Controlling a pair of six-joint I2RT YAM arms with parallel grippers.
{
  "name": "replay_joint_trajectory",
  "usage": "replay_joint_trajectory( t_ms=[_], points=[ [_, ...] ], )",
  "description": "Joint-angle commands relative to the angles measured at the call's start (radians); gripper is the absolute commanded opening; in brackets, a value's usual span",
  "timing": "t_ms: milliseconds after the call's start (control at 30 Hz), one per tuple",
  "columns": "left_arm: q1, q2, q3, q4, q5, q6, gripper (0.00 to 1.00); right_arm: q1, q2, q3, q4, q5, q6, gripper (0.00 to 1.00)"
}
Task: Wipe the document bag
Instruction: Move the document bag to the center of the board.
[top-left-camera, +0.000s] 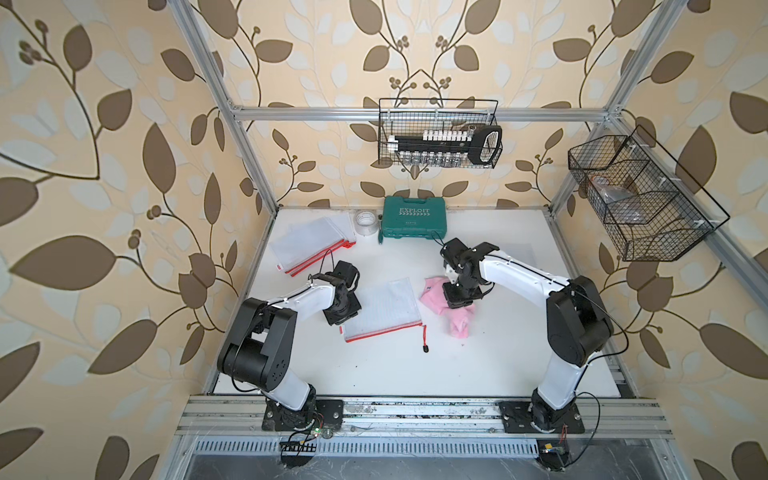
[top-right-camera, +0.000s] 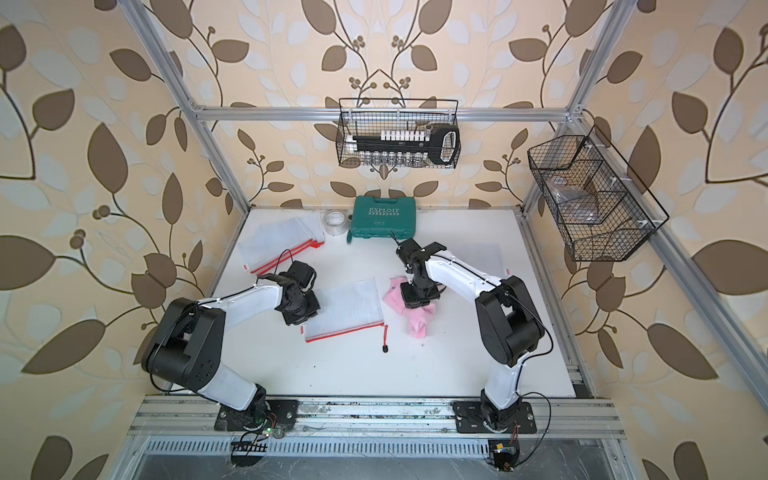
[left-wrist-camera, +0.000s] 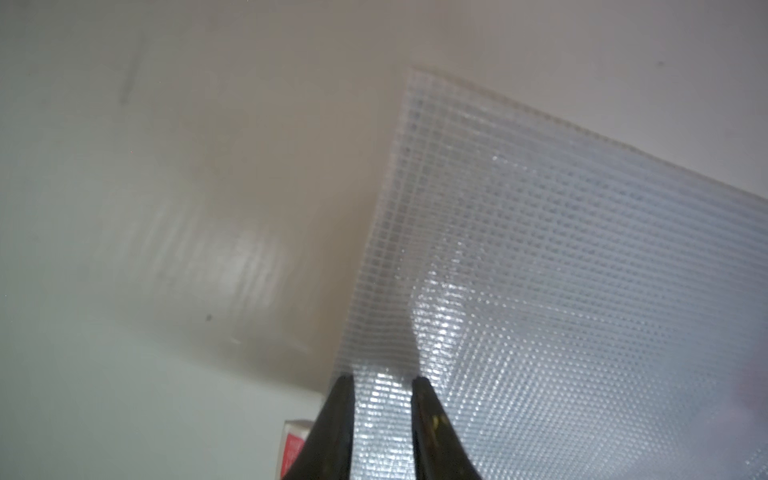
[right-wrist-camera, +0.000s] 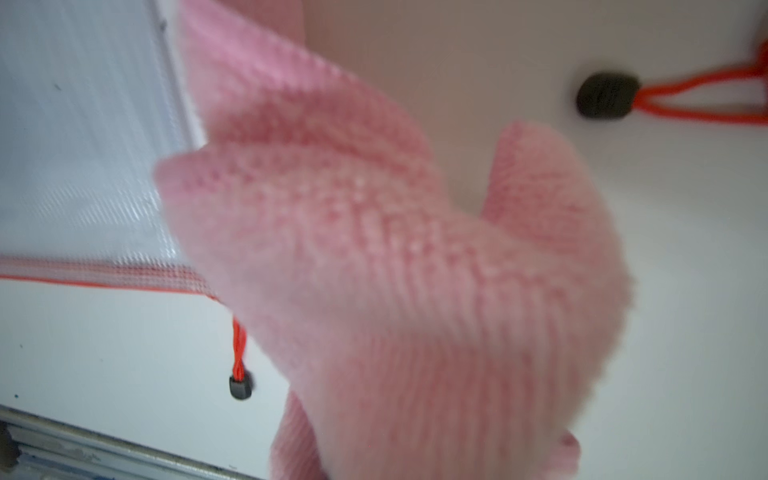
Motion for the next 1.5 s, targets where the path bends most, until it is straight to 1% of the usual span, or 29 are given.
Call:
replay_joint_trajectory(
  t_ms=[0,67,100,133,167,233,300,433,533,600,633,667,733,833,867,933,967,1033,1133,1233,1333,1367,1400,1467],
  points=[
    [0.032,-0.073,-0.010,-0.048,-0.046,0.034,0.28,0.023,-0.036,-0.089,0.006,-0.025,0.023,0.00],
    [0.033,-0.061,0.001,-0.048,-0.037,0.032,0.28,0.028,-0.029,-0.102,0.009,-0.014,0.013,0.39],
    [0.033,-0.057,0.009,-0.051,-0.025,0.031,0.29,0.032,-0.035,-0.096,-0.001,-0.011,0.001,0.63],
    [0.033,-0.060,0.012,-0.049,-0.011,0.031,0.30,0.038,-0.054,-0.089,-0.012,-0.009,-0.008,0.94],
    [0.031,-0.064,0.012,-0.045,0.004,0.029,0.31,0.038,-0.078,-0.085,-0.022,-0.015,-0.016,0.98],
    [0.031,-0.078,0.016,-0.044,0.025,0.026,0.36,0.039,-0.120,-0.055,-0.072,-0.032,-0.028,0.98],
    [0.030,-0.097,0.026,-0.051,0.039,0.024,0.39,0.042,-0.150,-0.035,-0.109,-0.039,-0.035,0.98],
    [0.019,-0.206,0.048,-0.072,0.051,0.016,0.42,0.058,-0.198,0.003,-0.181,-0.032,-0.033,0.98],
    [0.012,-0.255,0.087,-0.108,0.059,0.030,0.43,0.059,-0.217,0.024,-0.210,-0.035,-0.021,0.98],
    [-0.029,-0.288,0.128,-0.118,0.053,0.050,0.43,0.062,-0.211,0.007,-0.197,-0.015,-0.020,0.98],
    [-0.074,-0.313,0.142,-0.093,0.054,0.060,0.44,0.061,-0.210,-0.007,-0.170,-0.006,-0.013,0.98],
    [-0.105,-0.332,0.147,-0.050,0.080,0.063,0.44,0.059,-0.207,-0.017,-0.146,-0.011,-0.011,0.98],
    [-0.148,-0.328,0.140,0.093,0.213,0.025,0.45,0.057,-0.188,-0.033,-0.084,-0.038,-0.002,0.98],
    [-0.216,-0.246,0.140,0.290,0.353,-0.049,0.46,0.059,-0.164,-0.045,-0.023,-0.077,0.012,0.98],
    [-0.234,-0.215,0.148,0.334,0.383,-0.067,0.46,0.058,-0.162,-0.055,-0.003,-0.085,0.020,0.98],
    [-0.259,-0.140,0.152,0.468,0.499,-0.138,0.46,0.055,-0.145,-0.059,0.020,-0.094,0.029,0.98],
    [-0.273,-0.111,0.158,0.510,0.537,-0.156,0.46,0.053,-0.137,-0.059,0.028,-0.090,0.033,0.98],
    [-0.309,-0.026,0.201,0.518,0.584,-0.167,0.47,0.044,-0.123,-0.059,0.044,-0.086,0.041,0.98],
    [-0.330,0.077,0.239,0.537,0.667,-0.191,0.47,0.006,-0.115,-0.060,0.084,-0.118,0.062,0.98],
    [-0.342,0.212,0.311,0.484,0.737,-0.178,0.49,-0.012,-0.105,-0.037,0.094,-0.133,0.066,0.98],
    [-0.383,0.295,0.336,0.536,0.763,-0.174,0.50,-0.014,-0.097,-0.009,0.084,-0.142,0.066,0.98],
    [-0.401,0.324,0.367,0.511,0.764,-0.149,0.50,-0.014,-0.097,-0.006,0.080,-0.141,0.066,0.98],
    [-0.417,0.369,0.418,0.440,0.765,-0.113,0.49,-0.013,-0.100,-0.005,0.073,-0.135,0.067,0.98],
    [-0.439,0.442,0.483,0.332,0.755,-0.066,0.41,-0.014,-0.115,-0.003,0.054,-0.116,0.069,0.98]
  ],
)
